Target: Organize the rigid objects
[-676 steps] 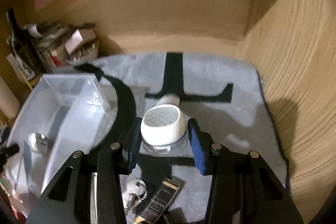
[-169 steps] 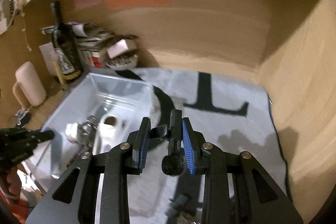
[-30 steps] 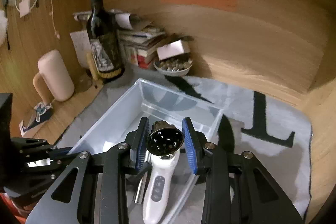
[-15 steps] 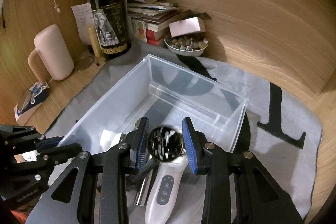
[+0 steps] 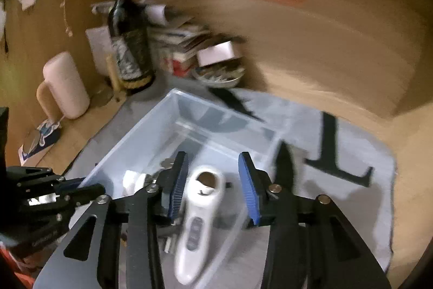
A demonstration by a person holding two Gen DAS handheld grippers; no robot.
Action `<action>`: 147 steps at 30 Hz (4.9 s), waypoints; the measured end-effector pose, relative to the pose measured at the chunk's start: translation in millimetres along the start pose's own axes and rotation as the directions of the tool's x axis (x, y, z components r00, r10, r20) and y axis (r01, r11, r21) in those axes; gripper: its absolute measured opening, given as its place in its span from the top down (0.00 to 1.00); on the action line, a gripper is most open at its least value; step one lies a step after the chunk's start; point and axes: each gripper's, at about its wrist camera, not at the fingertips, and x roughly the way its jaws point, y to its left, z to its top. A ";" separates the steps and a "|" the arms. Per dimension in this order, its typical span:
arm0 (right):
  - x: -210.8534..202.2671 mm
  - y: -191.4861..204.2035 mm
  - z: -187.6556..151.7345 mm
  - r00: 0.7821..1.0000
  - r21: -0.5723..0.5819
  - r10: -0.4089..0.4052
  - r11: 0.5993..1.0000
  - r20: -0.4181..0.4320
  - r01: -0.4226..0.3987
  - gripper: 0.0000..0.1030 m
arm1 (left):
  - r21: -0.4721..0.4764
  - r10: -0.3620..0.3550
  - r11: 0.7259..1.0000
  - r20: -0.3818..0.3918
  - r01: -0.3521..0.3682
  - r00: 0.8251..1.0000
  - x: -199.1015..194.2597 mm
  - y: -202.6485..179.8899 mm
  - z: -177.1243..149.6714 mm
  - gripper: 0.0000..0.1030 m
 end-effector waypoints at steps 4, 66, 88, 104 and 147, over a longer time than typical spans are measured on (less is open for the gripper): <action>-29.3 -22.2 -8.2 0.996 0.031 -0.083 0.996 0.037 0.082 0.61 | -0.001 0.000 1.000 0.001 0.000 1.000 0.0 0.1 -0.2 0.93; -3.8 -1.4 1.6 0.997 0.019 -0.007 1.000 0.072 0.006 0.69 | -0.002 -0.007 1.000 0.000 0.007 1.000 0.3 1.8 -1.0 0.93; 20.6 13.5 -1.5 0.999 -0.026 0.045 0.999 -0.019 -0.045 0.39 | -0.021 0.000 1.000 0.009 0.001 1.000 -6.4 -1.5 3.7 0.93; -103.2 -16.3 -37.8 0.959 0.117 -0.079 0.992 0.271 0.049 0.00 | 0.076 -0.010 0.997 0.366 -0.019 0.930 -109.5 -66.1 10.8 0.18; -189.0 -16.6 -76.6 0.884 0.177 -0.149 0.981 0.443 0.077 0.00 | 0.103 -0.025 0.994 0.546 -0.038 0.837 -167.1 -91.5 -7.6 0.01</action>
